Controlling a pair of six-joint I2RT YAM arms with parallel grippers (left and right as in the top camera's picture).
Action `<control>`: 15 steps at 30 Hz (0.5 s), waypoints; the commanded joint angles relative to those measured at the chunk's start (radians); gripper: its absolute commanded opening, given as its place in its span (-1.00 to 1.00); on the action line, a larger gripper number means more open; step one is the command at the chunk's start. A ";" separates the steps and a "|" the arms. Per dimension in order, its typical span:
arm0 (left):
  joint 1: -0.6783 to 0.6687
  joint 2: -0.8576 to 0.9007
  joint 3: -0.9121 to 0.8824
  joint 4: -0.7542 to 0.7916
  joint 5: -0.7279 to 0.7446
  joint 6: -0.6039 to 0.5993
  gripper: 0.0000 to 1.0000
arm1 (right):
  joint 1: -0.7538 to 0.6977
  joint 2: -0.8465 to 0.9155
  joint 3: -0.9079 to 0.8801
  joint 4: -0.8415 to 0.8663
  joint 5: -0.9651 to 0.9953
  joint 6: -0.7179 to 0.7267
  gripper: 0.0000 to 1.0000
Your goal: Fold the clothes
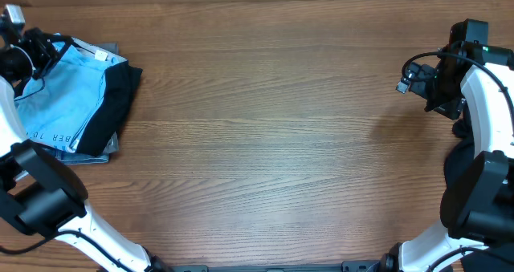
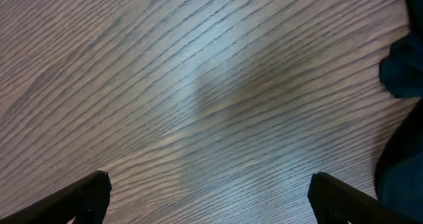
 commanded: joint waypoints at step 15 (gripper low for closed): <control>0.053 0.210 0.017 -0.001 0.001 -0.080 -0.92 | 0.003 -0.010 0.011 0.002 0.009 0.003 1.00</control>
